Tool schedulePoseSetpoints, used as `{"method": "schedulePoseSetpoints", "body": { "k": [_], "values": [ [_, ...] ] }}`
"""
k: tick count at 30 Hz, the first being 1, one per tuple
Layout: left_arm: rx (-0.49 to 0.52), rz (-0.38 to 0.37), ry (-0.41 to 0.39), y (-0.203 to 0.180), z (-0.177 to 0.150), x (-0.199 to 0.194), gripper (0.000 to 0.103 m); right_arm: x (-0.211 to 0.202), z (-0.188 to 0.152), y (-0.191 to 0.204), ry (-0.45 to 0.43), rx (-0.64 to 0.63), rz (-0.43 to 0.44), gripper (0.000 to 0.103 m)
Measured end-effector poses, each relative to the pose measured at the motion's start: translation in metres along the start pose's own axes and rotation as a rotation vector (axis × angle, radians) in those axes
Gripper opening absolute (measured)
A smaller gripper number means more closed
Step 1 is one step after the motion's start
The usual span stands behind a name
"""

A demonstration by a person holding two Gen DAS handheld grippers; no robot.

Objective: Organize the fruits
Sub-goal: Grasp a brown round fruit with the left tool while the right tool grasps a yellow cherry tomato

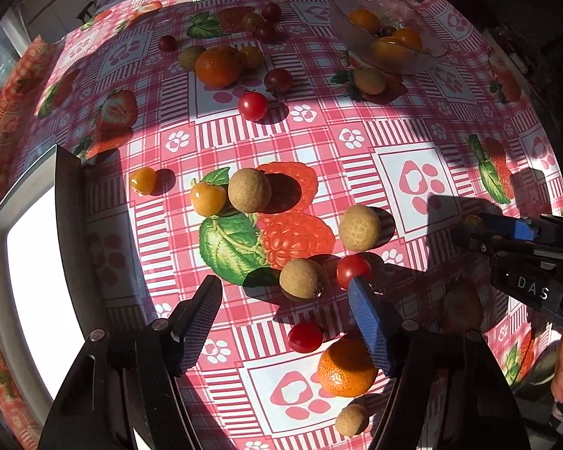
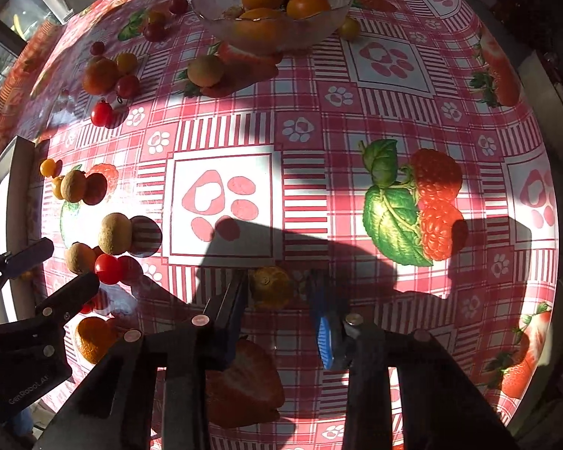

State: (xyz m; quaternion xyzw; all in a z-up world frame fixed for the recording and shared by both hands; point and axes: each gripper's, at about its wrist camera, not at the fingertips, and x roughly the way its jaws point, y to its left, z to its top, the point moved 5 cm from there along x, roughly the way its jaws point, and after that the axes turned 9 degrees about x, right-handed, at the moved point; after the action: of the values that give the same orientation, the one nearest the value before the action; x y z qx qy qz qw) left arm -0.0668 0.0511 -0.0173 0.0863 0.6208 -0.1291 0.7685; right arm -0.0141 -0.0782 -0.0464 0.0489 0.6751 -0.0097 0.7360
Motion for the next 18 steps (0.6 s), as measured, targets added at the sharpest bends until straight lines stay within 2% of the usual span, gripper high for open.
{"method": "schedulePoseSetpoints", "body": {
  "k": [4, 8, 10, 13, 14, 15, 16, 17, 18],
  "values": [
    [0.053, 0.027, -0.014, 0.010, -0.010, -0.007, 0.073, -0.005, 0.001, -0.004, -0.001, 0.008, 0.018, 0.036],
    [0.108, 0.038, 0.001, 0.008, -0.009, 0.003, 0.073, -0.003, -0.004, -0.004, -0.007, -0.004, 0.011, 0.036],
    [0.120, 0.034, 0.005, 0.004, -0.004, 0.011, 0.073, -0.005, -0.006, -0.005, -0.006, -0.016, 0.012, 0.041],
    [0.142, 0.033, 0.016, -0.003, 0.002, 0.021, 0.072, -0.004, -0.008, 0.003, -0.010, -0.045, -0.007, 0.043],
    [0.150, 0.039, 0.008, -0.005, 0.003, 0.022, 0.070, -0.003, -0.008, 0.006, -0.011, -0.054, -0.013, 0.044],
    [0.154, 0.029, -0.004, -0.009, 0.004, 0.021, 0.059, -0.002, -0.010, 0.010, -0.014, -0.060, -0.019, 0.041],
    [0.158, 0.025, -0.010, -0.012, 0.007, 0.020, 0.054, -0.002, -0.010, 0.012, -0.018, -0.059, -0.017, 0.030],
    [0.164, 0.021, -0.012, -0.013, 0.008, 0.019, 0.042, -0.002, -0.010, 0.012, -0.018, -0.049, 0.001, 0.024],
    [0.165, 0.014, -0.014, -0.015, 0.010, 0.018, 0.031, -0.003, -0.010, 0.009, -0.014, -0.031, 0.021, 0.024]
  ]
}}
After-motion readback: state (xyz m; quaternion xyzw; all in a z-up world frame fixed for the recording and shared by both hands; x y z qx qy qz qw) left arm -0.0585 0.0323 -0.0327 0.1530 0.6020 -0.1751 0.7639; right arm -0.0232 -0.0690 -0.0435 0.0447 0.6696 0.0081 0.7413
